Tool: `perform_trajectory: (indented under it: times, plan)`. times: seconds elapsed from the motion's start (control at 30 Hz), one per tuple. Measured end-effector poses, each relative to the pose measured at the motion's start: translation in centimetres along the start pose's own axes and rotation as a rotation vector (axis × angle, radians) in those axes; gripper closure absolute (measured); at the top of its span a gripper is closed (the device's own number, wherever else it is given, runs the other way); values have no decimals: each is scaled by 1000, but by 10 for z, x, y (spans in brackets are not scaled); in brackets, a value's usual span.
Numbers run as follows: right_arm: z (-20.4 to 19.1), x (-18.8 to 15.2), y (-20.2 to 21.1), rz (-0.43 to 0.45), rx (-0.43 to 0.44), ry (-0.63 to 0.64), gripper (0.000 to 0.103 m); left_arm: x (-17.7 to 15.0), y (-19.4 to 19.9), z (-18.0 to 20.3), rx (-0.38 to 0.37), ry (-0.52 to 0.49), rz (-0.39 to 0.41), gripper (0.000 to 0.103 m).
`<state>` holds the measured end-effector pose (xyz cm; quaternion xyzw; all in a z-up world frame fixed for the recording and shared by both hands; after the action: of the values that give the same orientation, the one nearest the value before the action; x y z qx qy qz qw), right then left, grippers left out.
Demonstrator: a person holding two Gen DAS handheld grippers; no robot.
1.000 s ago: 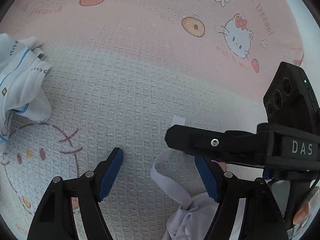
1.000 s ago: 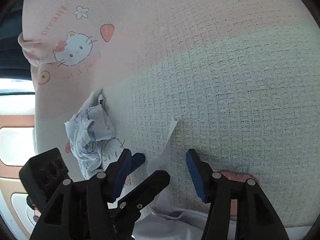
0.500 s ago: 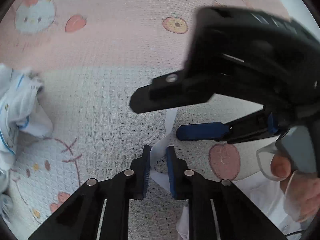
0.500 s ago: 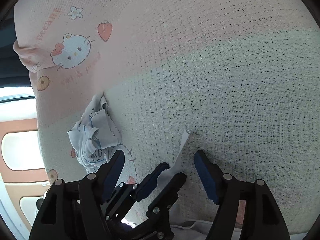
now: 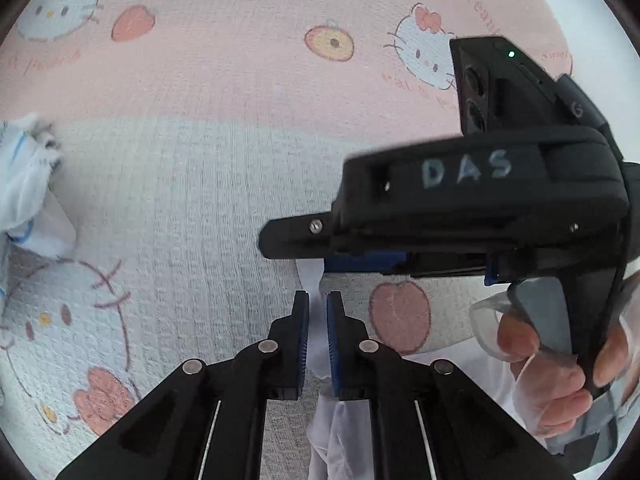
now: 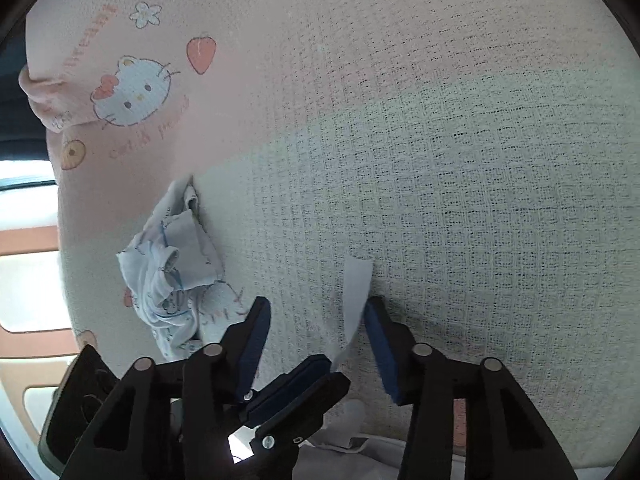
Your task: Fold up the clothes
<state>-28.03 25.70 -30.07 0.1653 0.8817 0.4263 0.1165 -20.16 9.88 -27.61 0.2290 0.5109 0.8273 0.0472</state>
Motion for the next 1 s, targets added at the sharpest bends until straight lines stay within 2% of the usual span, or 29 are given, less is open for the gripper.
perform_trajectory:
  times: [0.03, 0.07, 0.1, 0.13, 0.23, 0.3, 0.37, 0.47, 0.53, 0.57, 0.63, 0.67, 0.7, 0.77, 0.83, 0.93, 1.0]
  plan:
    - [-2, -1, -1, -2, -54, 18, 82, -2, -1, -2, -22, 17, -11, 96]
    - [-4, -1, -1, -4, -107, 38, 87, -3, 0, -4, -25, 24, -14, 96]
    - [-6, -2, -2, -6, -159, 59, 98, -5, 0, -5, -26, 31, -15, 96]
    - [-7, -2, -3, -9, -200, 75, 103, -7, 1, -5, -8, 21, -16, 96]
    - [-11, -4, -4, -14, -235, 107, 103, -11, 3, -5, 35, 2, -24, 96]
    - [-14, -5, -4, 1, -229, 116, 103, -12, 6, -7, 63, 12, -34, 96]
    - [-17, -10, -3, 21, -196, 123, 103, -12, 14, -9, 45, 29, -25, 96]
    - [-18, -21, 2, 36, -104, 116, 103, -14, 21, -20, -56, 137, -82, 95]
    - [-19, -29, 6, 47, -57, 118, 103, -15, 30, -25, -94, 179, -84, 95]
    - [-20, -32, 8, 54, -49, 127, 103, -15, 37, -25, -105, 165, -64, 95]
    - [-21, -38, 13, 65, -37, 141, 103, -18, 49, -22, -78, 108, -39, 91]
    - [-20, -41, 17, 68, -31, 142, 103, -21, 53, -20, -48, 82, -40, 83]
    - [-20, -44, 21, 72, -22, 141, 103, -24, 55, -18, -19, 57, -48, 64]
    - [-19, -49, 28, 80, -4, 139, 103, -30, 59, -16, 40, 9, -65, 38]
    - [-15, -53, 37, 93, 23, 135, 103, -35, 64, -12, 58, -12, -46, 38]
    - [-8, -59, 51, 112, 73, 120, 103, -38, 66, -11, 31, 16, -51, 38]
    - [-2, -62, 60, 119, 113, 103, 103, -37, 64, 4, 40, 10, -34, 38]
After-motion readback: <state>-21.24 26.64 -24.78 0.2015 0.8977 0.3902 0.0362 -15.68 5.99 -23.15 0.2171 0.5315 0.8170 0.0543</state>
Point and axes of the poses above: each gripper's, at about its wrist camera, not at the fingertips, and y roughly against the way its jaws point, z to its right, x to its top, the point moved 3 cm from there along -y, roughly the way its jaws point, and after that the axes turned 1 degree about -z, right-handed, at the moved point
